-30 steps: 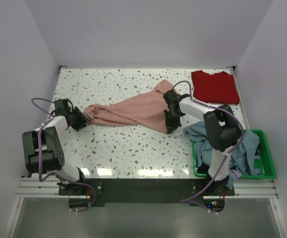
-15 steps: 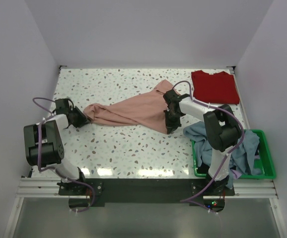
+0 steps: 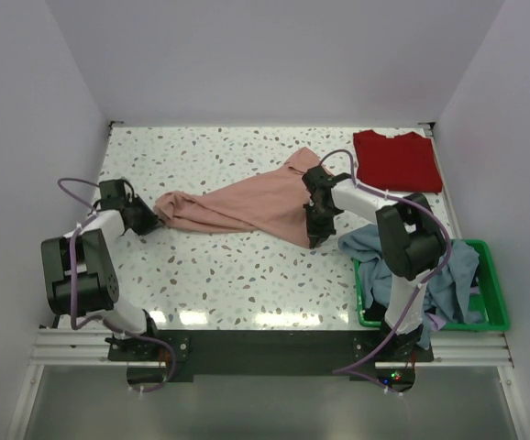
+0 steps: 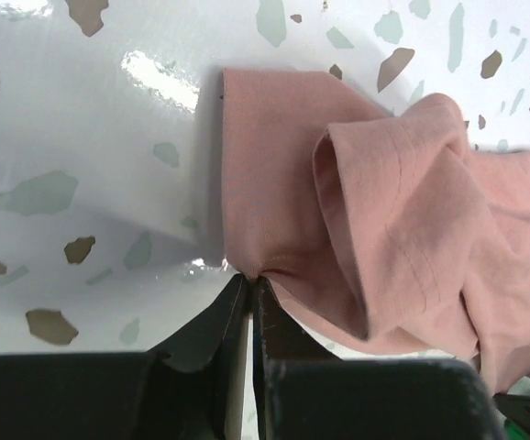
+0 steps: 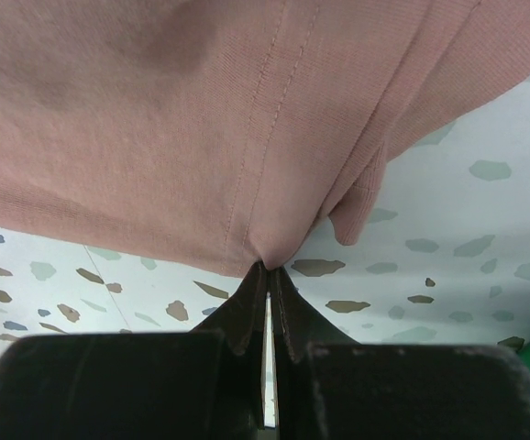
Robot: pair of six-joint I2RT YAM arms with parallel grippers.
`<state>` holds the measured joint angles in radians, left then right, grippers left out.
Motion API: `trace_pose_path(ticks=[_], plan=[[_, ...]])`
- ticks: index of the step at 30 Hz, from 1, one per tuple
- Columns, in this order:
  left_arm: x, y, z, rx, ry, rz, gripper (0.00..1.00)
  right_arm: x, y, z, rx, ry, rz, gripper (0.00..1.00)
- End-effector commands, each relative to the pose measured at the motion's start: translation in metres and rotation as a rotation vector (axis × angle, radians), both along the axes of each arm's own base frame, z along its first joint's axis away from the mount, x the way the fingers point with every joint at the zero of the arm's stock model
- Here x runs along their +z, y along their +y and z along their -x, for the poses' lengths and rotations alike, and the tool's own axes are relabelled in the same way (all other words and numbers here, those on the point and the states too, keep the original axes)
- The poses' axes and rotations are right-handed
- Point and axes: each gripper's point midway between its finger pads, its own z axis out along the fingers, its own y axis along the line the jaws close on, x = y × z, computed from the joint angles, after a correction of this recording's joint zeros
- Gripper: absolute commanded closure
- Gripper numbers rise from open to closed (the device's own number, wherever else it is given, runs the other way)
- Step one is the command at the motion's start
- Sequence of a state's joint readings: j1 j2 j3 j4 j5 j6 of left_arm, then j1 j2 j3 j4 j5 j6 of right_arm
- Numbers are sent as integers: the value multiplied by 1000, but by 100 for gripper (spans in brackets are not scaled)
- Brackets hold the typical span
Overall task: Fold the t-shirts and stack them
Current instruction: Flatten the tshirt out
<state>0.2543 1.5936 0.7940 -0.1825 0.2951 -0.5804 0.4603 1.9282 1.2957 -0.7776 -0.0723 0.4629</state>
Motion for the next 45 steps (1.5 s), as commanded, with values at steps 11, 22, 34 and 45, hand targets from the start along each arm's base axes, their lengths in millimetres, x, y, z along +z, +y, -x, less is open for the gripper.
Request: trace_pose_path(ticks=[11,22,34,45], plan=[[53,9,-4,-19,-96,-78,100,16,-6,1,-7,-9,0,100],[124,37,-40,45,-208,-198,100,79,-17,-27,-73,-123,-59,100],[290,96,-117,224,-477,-416,100,253,-52,-140,-206,-518,-166,100],[531,68,-88,227,-1131,-426,100,443,-76,-168,-241,-1111,-326,100]])
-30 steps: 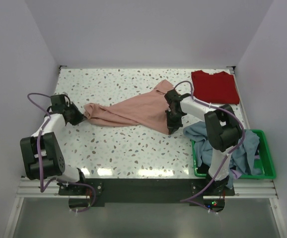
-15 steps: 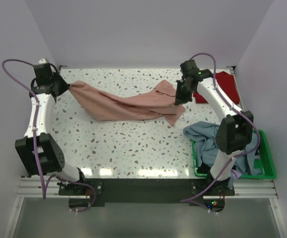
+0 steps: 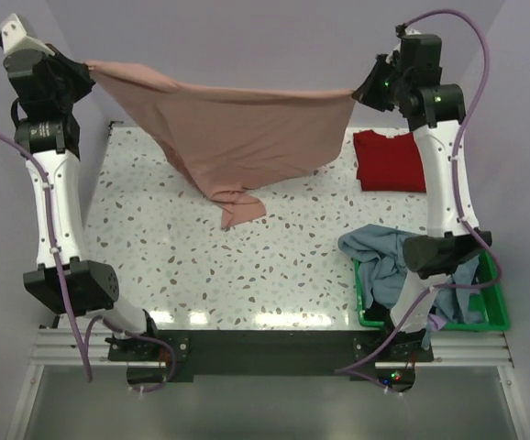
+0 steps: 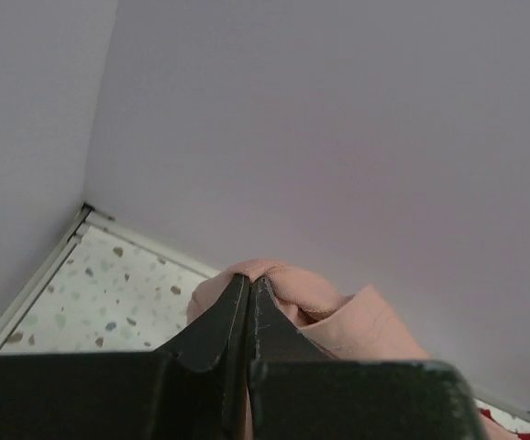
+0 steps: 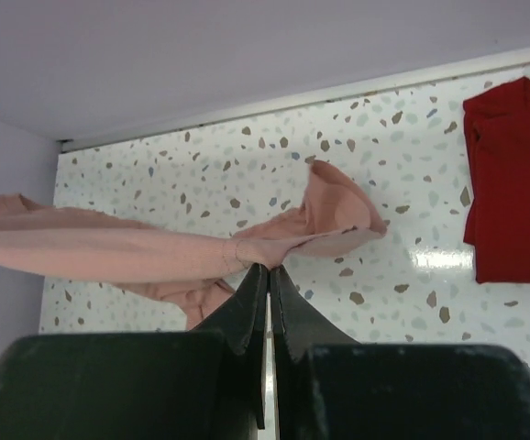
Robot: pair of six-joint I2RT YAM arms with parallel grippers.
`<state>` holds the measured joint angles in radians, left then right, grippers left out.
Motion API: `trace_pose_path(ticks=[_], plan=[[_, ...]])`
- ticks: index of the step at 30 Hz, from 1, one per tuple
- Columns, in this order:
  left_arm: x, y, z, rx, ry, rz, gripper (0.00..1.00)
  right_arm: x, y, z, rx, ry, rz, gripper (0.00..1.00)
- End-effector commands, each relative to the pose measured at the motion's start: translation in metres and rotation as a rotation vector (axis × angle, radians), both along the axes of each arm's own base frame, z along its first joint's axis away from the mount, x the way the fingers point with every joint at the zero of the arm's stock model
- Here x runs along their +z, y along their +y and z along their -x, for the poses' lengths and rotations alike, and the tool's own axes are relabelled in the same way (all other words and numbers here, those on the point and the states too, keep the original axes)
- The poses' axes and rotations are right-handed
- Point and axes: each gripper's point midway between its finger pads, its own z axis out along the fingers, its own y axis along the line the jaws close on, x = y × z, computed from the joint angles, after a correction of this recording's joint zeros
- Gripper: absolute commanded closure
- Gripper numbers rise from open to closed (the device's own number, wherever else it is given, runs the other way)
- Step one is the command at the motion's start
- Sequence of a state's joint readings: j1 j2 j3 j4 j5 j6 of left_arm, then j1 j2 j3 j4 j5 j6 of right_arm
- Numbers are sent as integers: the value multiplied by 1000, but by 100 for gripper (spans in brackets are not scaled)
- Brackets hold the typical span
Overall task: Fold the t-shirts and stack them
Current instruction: Flatten the tshirt out
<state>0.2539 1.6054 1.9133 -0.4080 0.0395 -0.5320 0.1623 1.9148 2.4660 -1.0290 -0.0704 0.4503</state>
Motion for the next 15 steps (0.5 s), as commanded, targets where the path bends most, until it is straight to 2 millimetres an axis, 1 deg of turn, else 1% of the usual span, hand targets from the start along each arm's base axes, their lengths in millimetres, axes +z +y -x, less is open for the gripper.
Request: trace_pose_path(ticks=[1,2,3,4,5,7,8,9,10,11,12,13,14,15], plan=[[123,-16,53,-16,-349,-75,100,85,-7,30,1,-274,-18,100],[145,-22,75,-18,-408,-97,100,103,-11,34,-9,-342,-13,100],[154,-23,85,-9,-445,-115,100,116,-13,42,-12,-382,-9,100],[164,-24,98,-1,-477,-127,100,135,-18,58,-18,-434,-8,100],[183,-30,124,7,-536,-145,100,149,-20,66,-24,-480,-3,100],[202,-31,150,39,-608,-170,100,166,-25,80,-40,-532,-7,100],[222,-36,176,48,-677,-195,100,188,-28,99,-45,-598,-27,100],[230,-39,187,50,-707,-208,100,196,-30,106,-49,-626,-36,100],[240,-42,199,53,-741,-219,100,199,-30,112,-53,-639,-48,100],[250,-46,214,53,-776,-232,100,216,-32,127,-59,-693,-80,100],[261,-49,226,55,-810,-245,100,223,-34,135,-66,-718,-93,100],[272,-52,237,55,-856,-257,100,225,-35,138,-67,-727,-100,100],[282,-55,248,56,-897,-264,100,235,-35,148,-67,-761,-120,100],[290,-57,256,55,-925,-266,100,237,-36,148,-69,-765,-125,100]])
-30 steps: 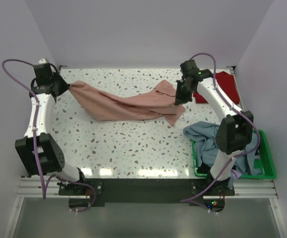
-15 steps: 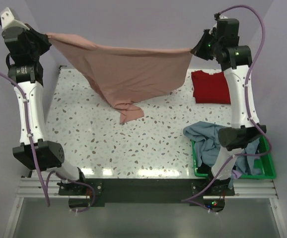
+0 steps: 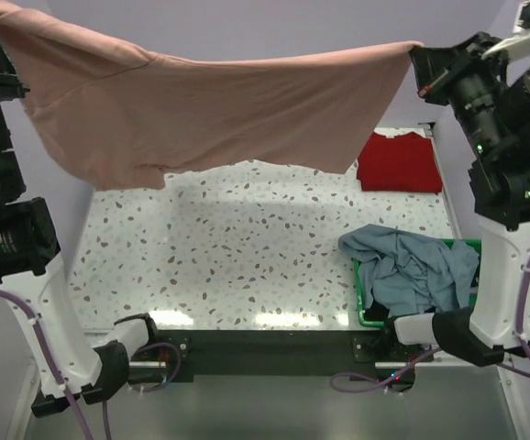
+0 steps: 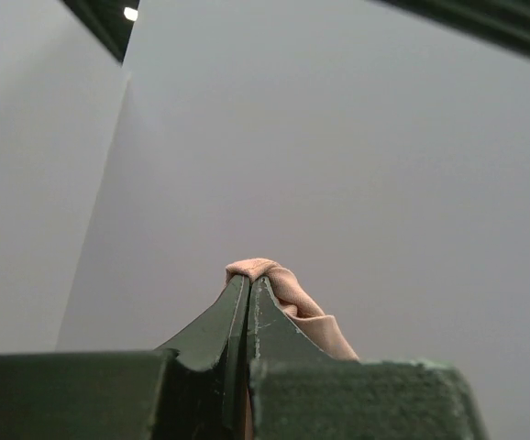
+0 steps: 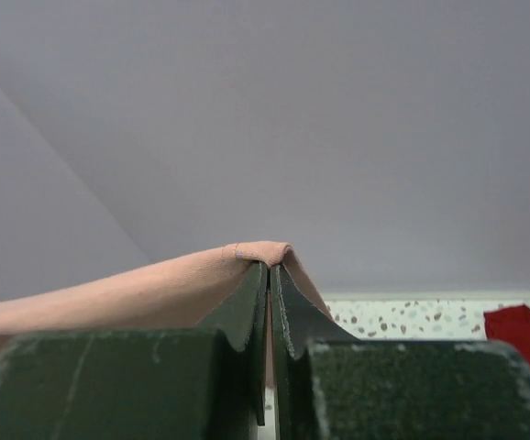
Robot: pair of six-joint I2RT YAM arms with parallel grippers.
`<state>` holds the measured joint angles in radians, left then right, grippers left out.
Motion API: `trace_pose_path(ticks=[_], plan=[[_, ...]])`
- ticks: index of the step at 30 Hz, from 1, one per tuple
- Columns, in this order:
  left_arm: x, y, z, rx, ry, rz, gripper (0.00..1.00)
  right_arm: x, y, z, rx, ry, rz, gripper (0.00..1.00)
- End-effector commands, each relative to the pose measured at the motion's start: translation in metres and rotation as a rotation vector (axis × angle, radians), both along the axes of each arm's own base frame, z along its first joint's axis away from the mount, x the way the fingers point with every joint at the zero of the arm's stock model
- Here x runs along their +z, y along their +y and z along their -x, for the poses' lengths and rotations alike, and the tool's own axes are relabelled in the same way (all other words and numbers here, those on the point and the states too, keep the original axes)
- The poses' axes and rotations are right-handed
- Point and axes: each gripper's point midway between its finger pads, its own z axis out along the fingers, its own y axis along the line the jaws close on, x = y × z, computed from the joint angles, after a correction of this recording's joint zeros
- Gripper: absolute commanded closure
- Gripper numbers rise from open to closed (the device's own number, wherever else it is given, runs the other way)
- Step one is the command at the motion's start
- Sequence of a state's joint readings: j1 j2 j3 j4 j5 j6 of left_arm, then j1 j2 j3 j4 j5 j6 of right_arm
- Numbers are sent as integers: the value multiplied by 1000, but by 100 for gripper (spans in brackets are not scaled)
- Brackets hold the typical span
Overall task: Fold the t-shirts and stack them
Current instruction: Flatten the tshirt out
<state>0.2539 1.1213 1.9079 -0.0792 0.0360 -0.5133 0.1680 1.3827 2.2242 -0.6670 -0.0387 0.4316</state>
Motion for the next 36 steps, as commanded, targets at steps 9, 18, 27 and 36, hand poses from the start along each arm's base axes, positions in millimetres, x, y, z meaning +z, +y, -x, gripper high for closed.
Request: trace_pose_path(ticks=[9,18,27,36], plan=[[-26,-13,-93,-228,59,0,100,-47,7,-65,-25,106,-61,100],[-197,-36,-266,-400,593,25,100,-212,21,-165,-41,504,54,100],[-209,-18,-270,-344,642,43,100,-207,18,-174,-55,495,87,100],[-105,-42,-186,-418,370,-82,100,-127,12,-122,-46,310,35,100]])
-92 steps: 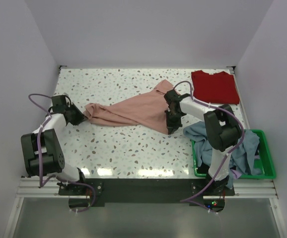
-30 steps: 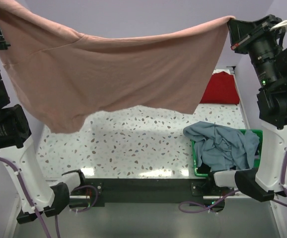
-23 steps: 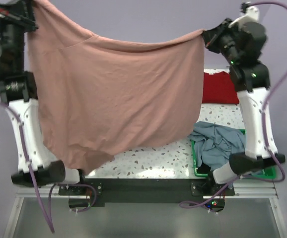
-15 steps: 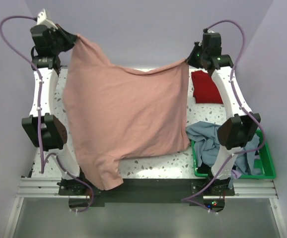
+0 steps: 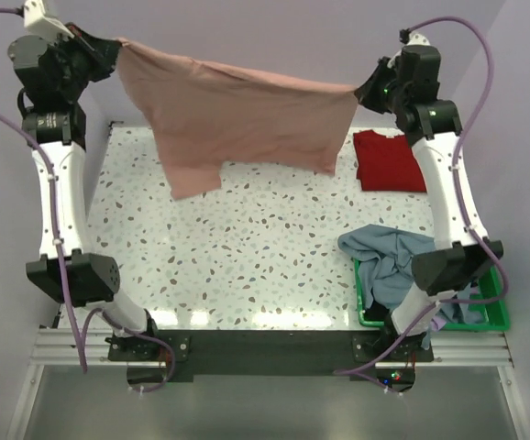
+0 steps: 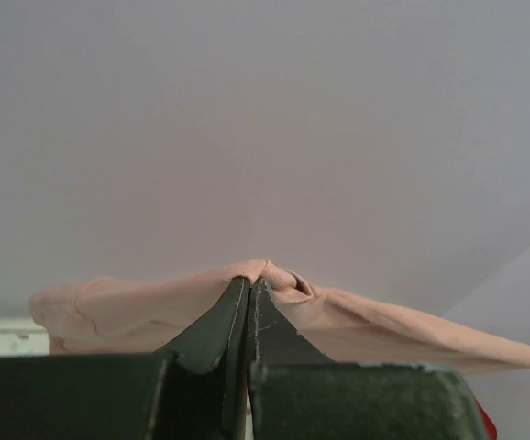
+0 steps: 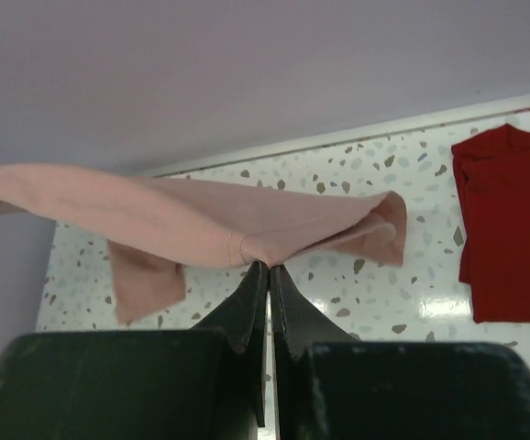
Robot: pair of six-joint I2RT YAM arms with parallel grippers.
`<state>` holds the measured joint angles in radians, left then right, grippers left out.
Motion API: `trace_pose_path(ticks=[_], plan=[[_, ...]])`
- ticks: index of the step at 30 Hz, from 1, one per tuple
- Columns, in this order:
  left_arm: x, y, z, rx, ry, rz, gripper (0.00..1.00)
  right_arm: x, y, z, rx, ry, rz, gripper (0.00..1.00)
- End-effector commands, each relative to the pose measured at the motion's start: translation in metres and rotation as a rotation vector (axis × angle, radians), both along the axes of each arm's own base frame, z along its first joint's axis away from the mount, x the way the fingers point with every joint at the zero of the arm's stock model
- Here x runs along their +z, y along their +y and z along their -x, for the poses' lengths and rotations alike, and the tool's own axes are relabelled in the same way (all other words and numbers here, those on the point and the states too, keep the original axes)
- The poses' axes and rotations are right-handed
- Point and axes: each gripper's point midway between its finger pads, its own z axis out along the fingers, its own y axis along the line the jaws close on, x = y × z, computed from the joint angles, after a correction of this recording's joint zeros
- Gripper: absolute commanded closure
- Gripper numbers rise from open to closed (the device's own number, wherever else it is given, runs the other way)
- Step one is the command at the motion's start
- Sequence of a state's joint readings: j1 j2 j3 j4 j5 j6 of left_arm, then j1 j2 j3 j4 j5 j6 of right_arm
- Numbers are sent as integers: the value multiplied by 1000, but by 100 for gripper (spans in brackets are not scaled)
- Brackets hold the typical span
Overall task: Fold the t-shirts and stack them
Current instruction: Flatten the tshirt out
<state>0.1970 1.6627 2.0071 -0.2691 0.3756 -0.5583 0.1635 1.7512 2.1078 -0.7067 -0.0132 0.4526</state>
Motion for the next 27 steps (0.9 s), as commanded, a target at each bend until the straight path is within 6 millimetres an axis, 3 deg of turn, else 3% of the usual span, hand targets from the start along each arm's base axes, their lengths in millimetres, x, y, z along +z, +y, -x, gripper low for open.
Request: trace_pose_path(ticks=[1,3,4,6,8,13,16,19,20,21,22,24,25,27], plan=[[120,-22,83,-53,-348,-83,100,104,-11,47,-15,-278,-36,100],[139,-22,106,-29,-408,-98,100,124,-13,63,-12,-336,-45,100],[159,-25,133,-14,-470,-119,100,144,-16,79,-13,-390,-49,100],[178,-22,159,44,-531,-132,100,164,-19,98,-11,-448,-53,100],[206,-22,198,99,-623,-168,100,190,-23,123,-12,-524,-63,100],[265,-14,275,257,-819,-213,100,234,-32,160,-26,-642,-86,100],[283,-11,301,311,-900,-219,100,254,-34,170,-36,-688,-108,100],[291,-11,309,323,-952,-212,100,263,-32,163,-35,-702,-139,100],[286,-10,301,313,-938,-211,100,262,-30,159,-32,-698,-145,100],[281,-9,288,304,-917,-206,100,254,-27,142,-33,-670,-152,100],[268,-6,267,291,-872,-190,100,249,-25,134,-32,-654,-156,100],[242,-2,226,255,-783,-184,100,217,-18,96,-29,-568,-148,100],[214,2,192,239,-702,-170,100,206,-15,82,-27,-550,-147,100],[168,6,139,187,-581,-161,100,159,-10,44,-32,-451,-125,100]])
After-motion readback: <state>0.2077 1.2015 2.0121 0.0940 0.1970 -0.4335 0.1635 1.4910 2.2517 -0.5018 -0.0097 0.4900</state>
